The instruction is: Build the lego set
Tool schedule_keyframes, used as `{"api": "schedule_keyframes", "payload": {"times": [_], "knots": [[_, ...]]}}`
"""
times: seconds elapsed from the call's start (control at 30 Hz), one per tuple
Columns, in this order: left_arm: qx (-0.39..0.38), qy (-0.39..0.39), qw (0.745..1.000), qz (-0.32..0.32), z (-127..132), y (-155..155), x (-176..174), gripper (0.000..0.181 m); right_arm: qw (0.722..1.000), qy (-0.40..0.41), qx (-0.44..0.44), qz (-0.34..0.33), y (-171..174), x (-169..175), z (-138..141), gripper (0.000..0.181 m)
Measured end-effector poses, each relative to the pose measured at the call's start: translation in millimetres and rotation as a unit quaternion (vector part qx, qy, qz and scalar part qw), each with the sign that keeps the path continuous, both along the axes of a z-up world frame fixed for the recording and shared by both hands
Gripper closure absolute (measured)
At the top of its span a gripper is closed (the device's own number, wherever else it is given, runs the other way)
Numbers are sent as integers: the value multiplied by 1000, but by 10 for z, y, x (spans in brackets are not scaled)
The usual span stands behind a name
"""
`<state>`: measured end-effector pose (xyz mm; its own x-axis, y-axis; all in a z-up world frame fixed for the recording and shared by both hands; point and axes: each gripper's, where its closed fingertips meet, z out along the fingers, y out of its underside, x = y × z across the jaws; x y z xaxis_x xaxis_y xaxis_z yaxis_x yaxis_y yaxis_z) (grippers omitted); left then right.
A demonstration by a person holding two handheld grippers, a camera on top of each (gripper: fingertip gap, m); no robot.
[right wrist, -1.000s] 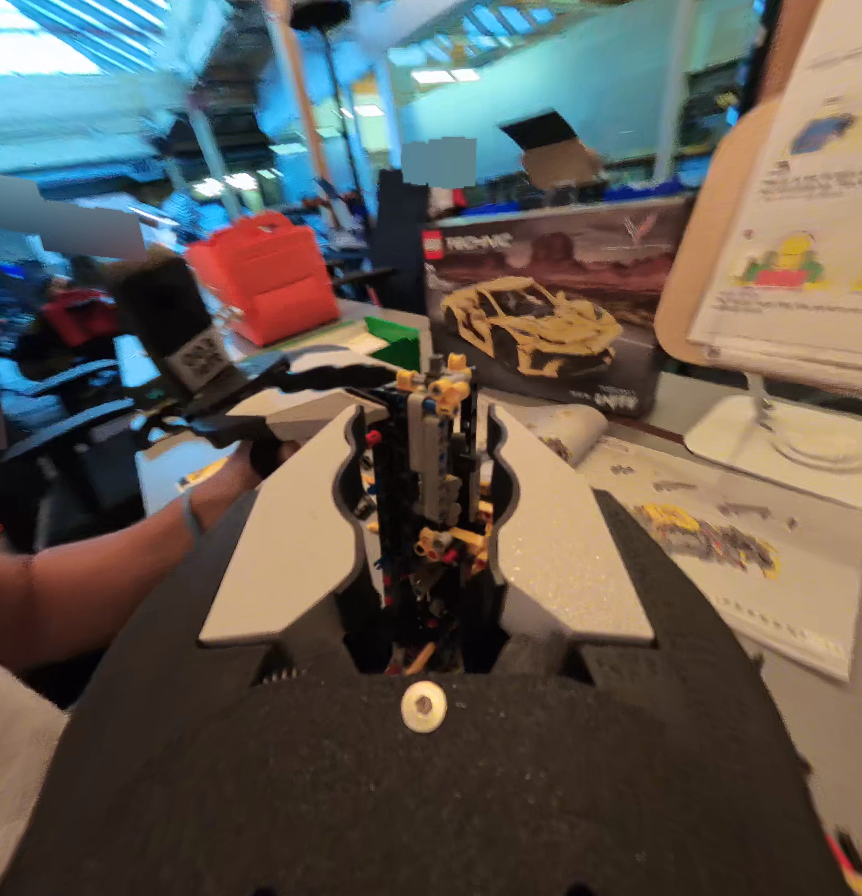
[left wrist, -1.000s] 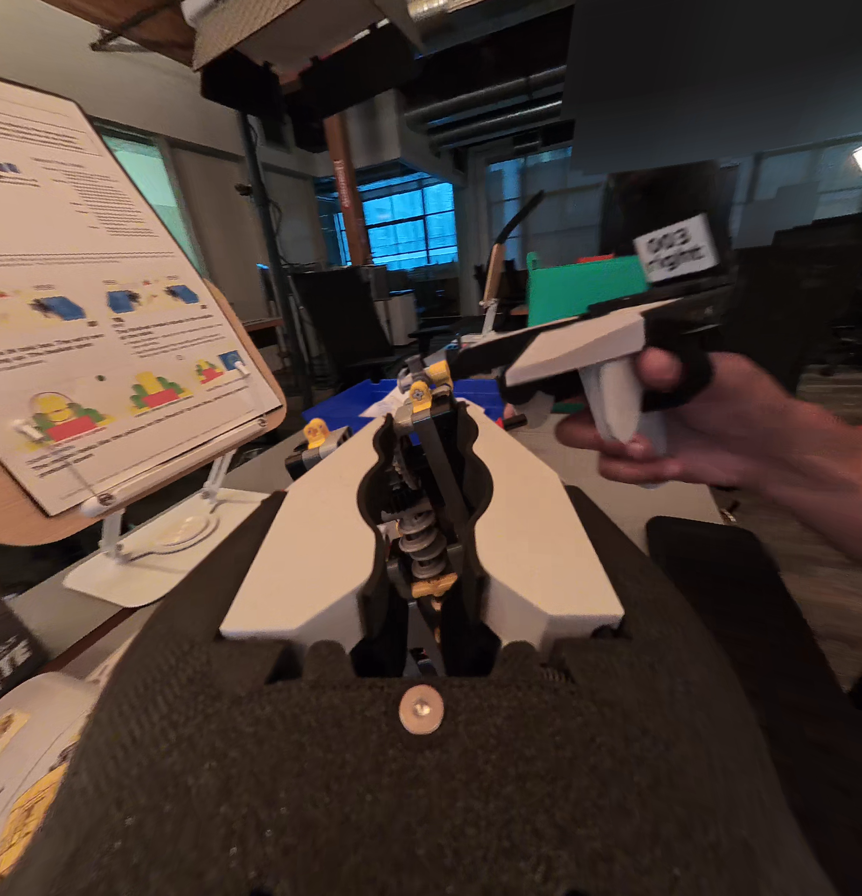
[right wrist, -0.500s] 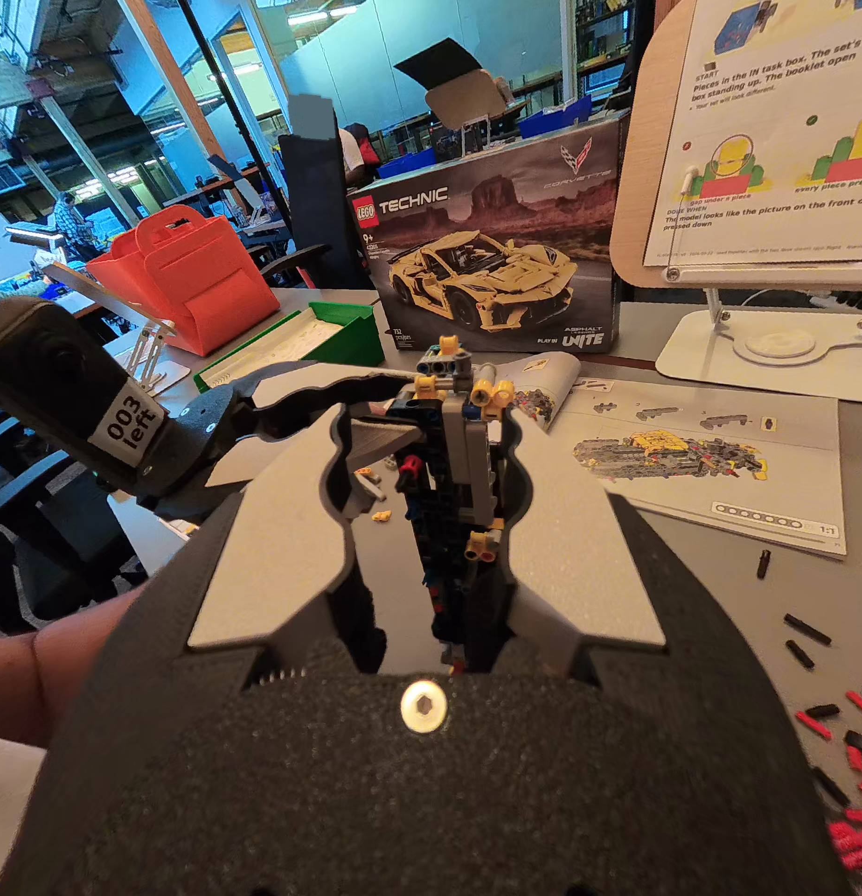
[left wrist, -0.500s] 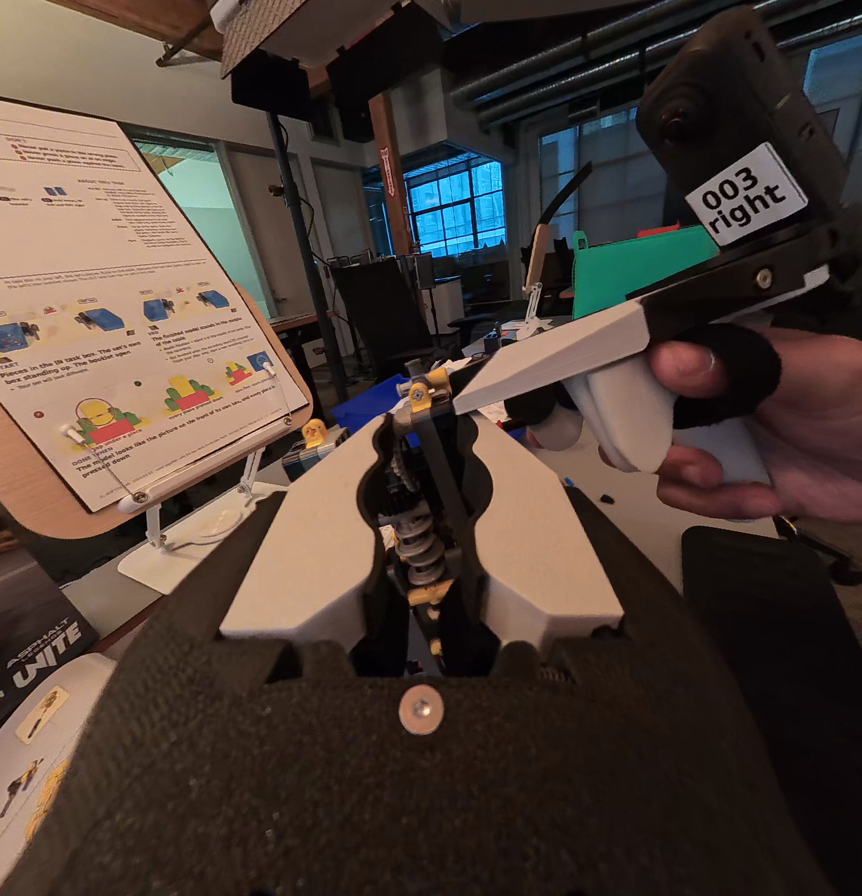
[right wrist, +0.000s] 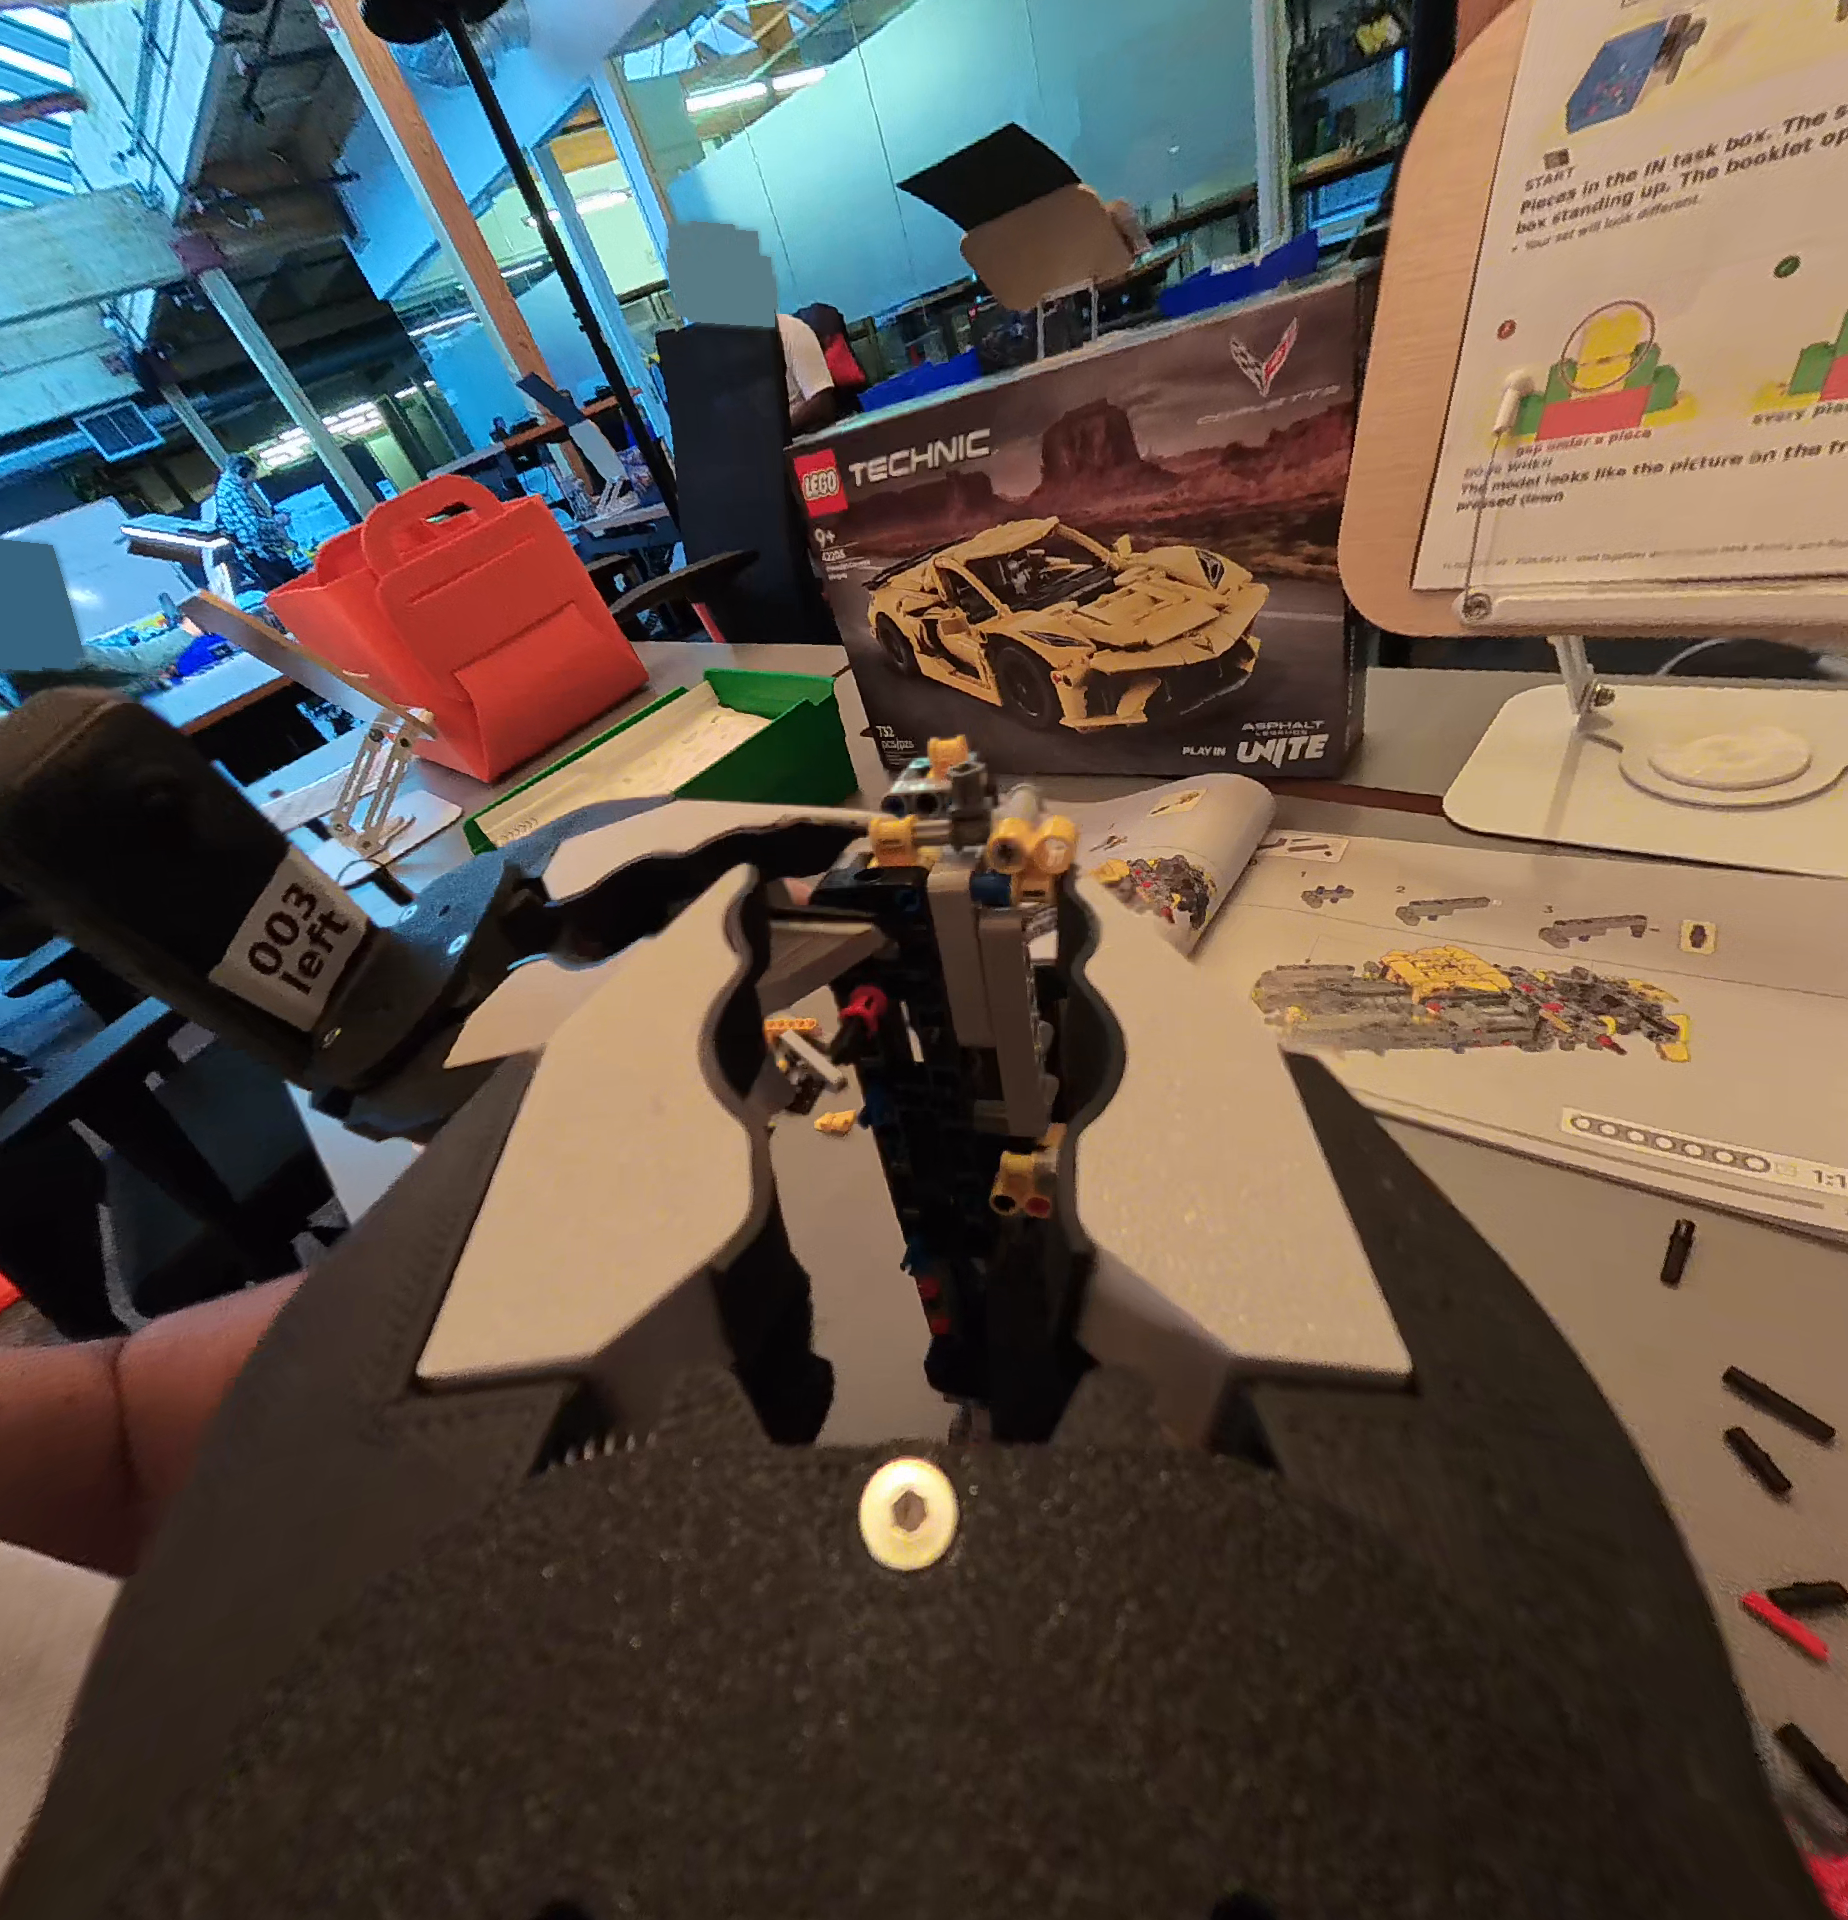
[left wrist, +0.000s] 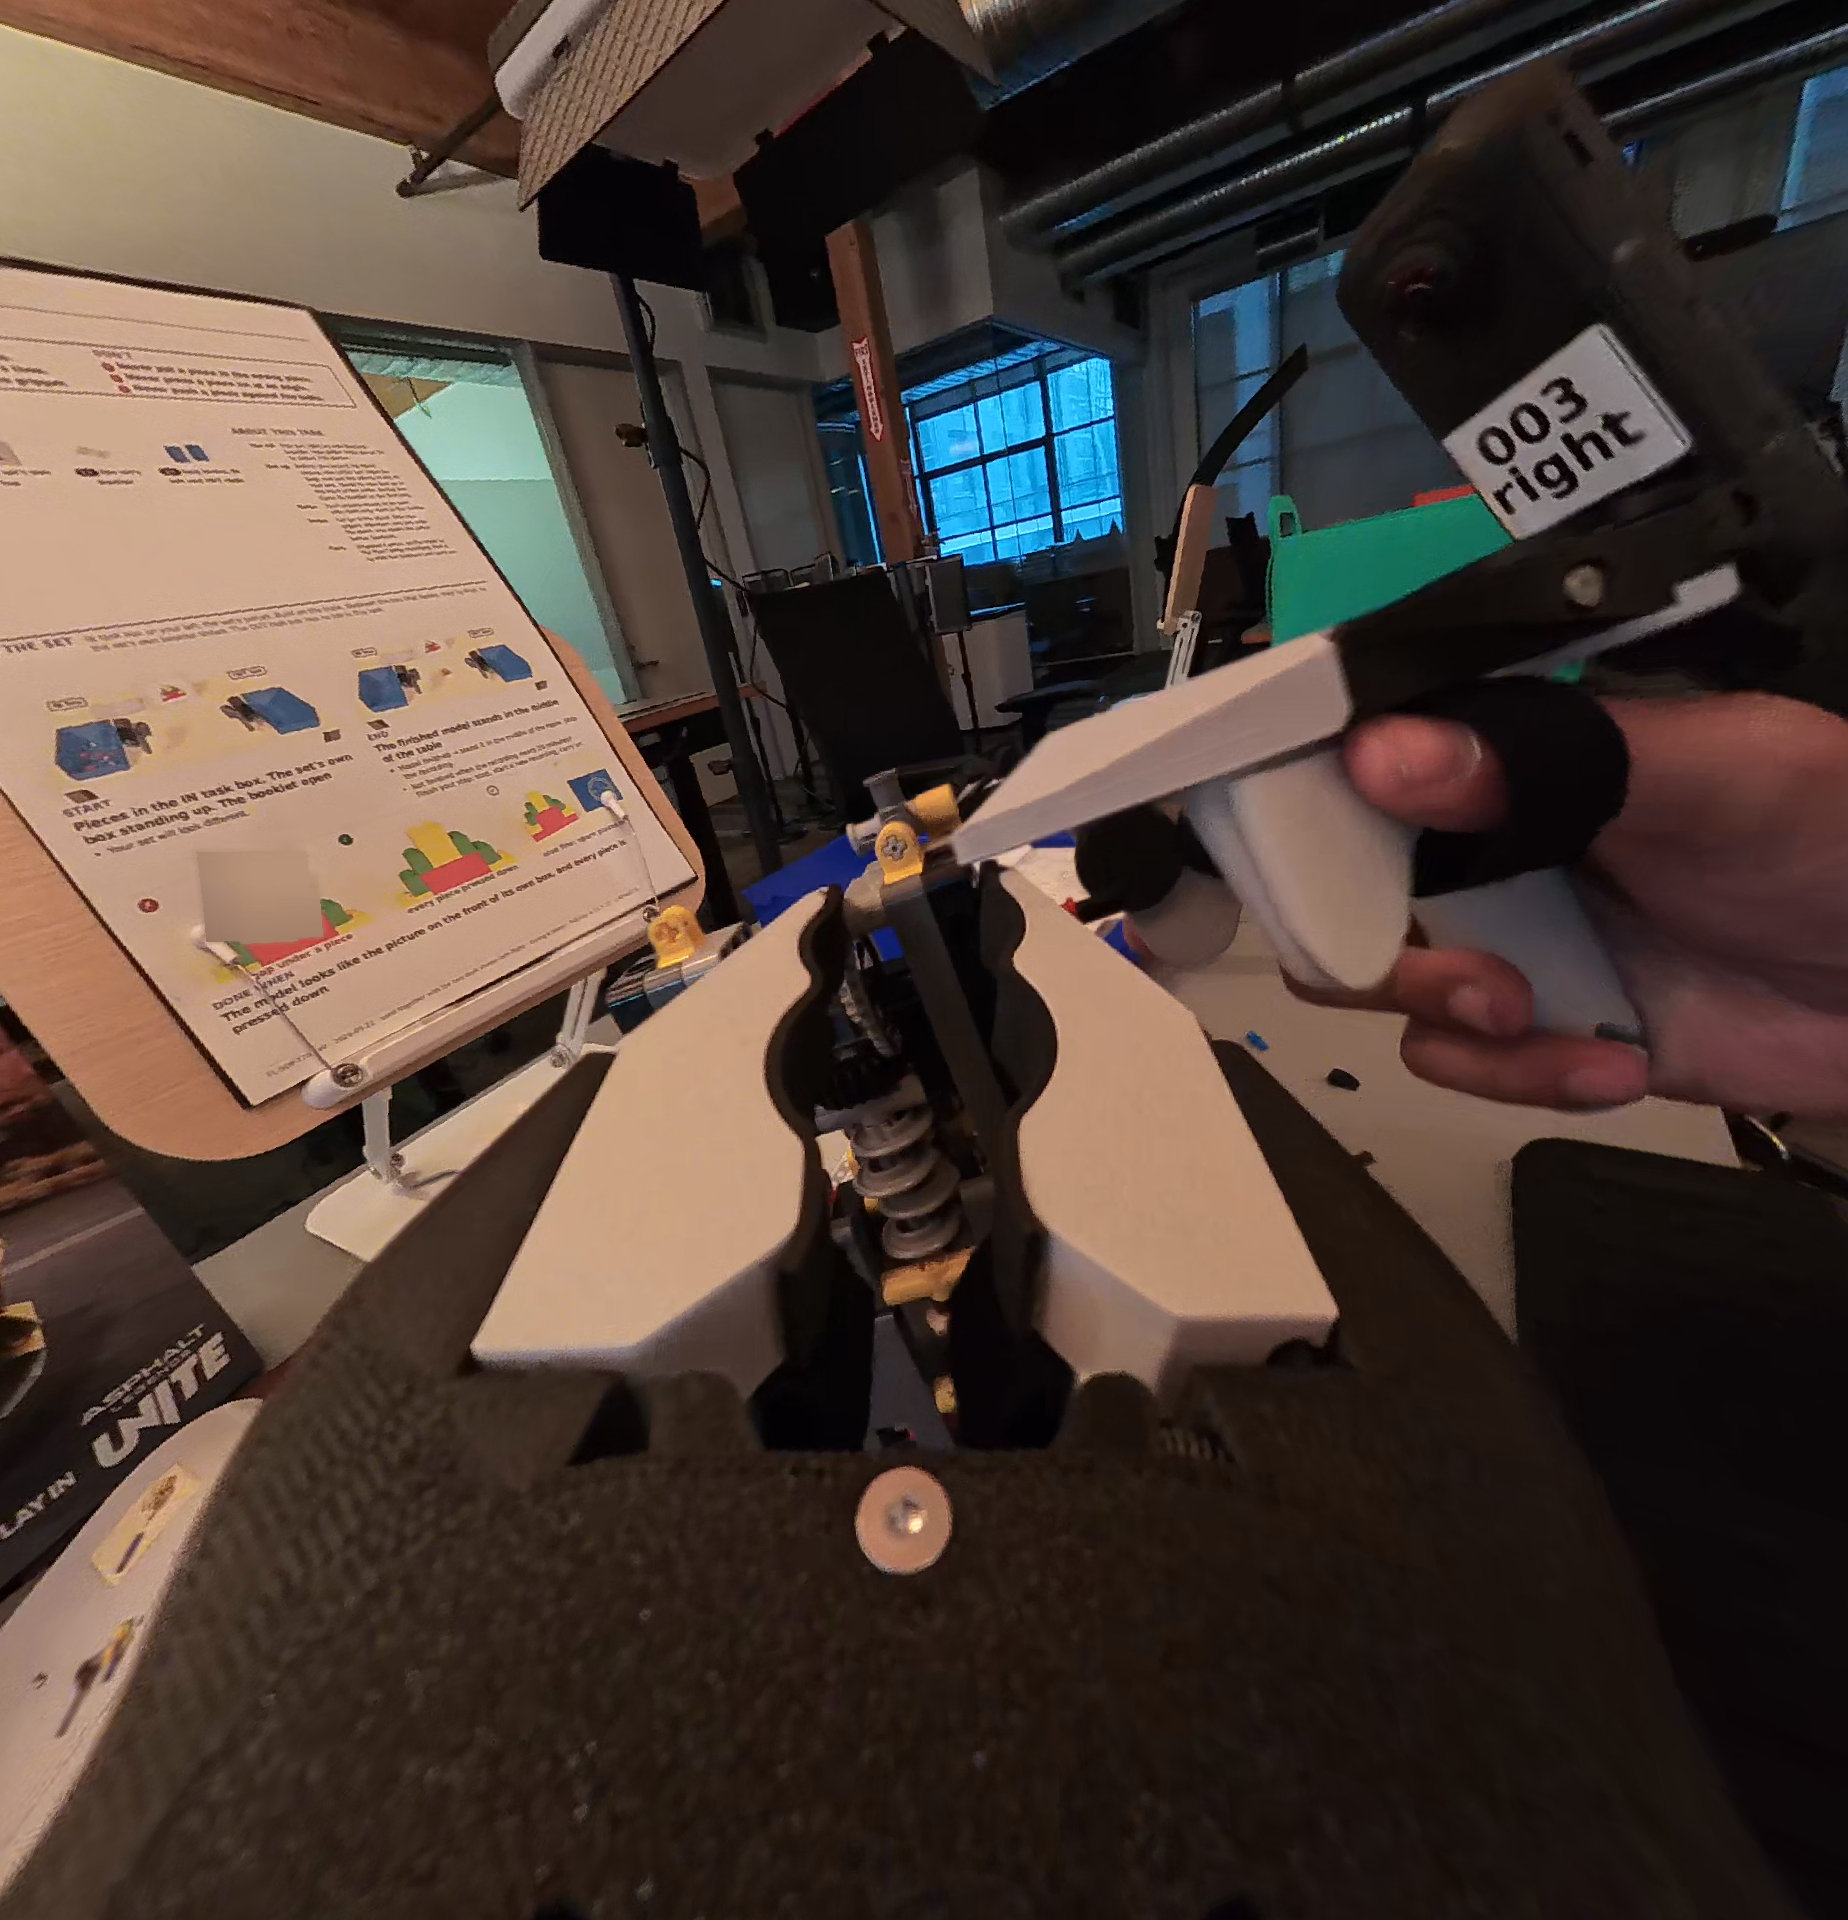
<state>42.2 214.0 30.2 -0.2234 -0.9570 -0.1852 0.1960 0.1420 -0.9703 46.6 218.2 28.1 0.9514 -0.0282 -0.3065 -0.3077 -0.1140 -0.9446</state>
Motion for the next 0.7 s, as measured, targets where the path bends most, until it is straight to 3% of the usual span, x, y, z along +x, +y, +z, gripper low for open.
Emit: {"api": "schedule_keyframes", "payload": {"times": [0.03, 0.13, 0.23, 0.43, 0.7], "knots": [[4, -2, 1000, 3, 2, -21, 3, 156, 1000, 5, -10, -3, -19, 42, 1, 133], [18, -12, 999, 25, 0, -78, 35, 155, 999, 7, -46, 13, 5, 31, -40, 119], [22, -15, 999, 35, -13, -91, 68, 153, 997, -13, -71, 3, 6, 57, -80, 119], [33, -48, 996, 74, 0, -38, 25, 151, 999, -17, -42, 20, 34, 16, -72, 122], [40, -52, 995, 79, -48, -56, 17, 142, 1000, -21, -16, -14, -8, 171, -85, 132]]}}
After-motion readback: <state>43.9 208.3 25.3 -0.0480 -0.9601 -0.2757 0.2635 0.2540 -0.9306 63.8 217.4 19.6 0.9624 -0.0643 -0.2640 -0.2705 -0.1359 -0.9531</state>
